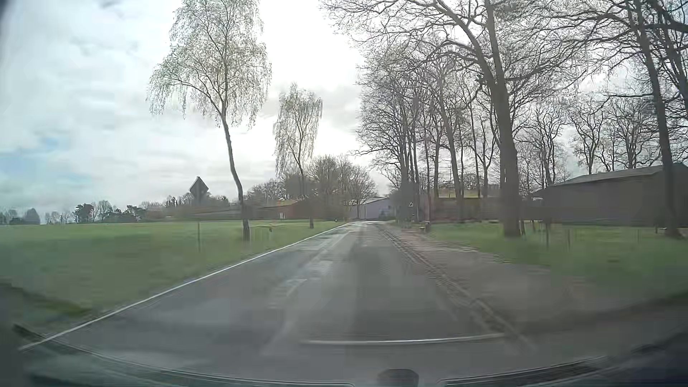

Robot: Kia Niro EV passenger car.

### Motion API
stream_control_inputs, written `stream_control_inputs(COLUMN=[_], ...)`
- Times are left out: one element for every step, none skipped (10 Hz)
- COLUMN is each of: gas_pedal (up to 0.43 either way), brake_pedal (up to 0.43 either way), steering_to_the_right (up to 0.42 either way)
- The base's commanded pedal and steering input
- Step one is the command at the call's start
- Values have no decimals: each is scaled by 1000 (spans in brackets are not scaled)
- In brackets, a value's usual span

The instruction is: Follow the waypoints while adhering to traffic rules and regulations

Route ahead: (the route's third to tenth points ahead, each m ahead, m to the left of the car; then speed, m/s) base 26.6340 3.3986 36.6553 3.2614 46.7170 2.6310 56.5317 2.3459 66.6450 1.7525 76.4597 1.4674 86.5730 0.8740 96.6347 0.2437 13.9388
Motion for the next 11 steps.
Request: stream_control_inputs(gas_pedal=[197,197,197,197,197,197,197,189,189,189,189], brake_pedal=[0,0,0,0,0,0,0,0,6,0,0], steering_to_the_right=[4,4,4,3,2,0,-1,-2,-2,-2,-3])
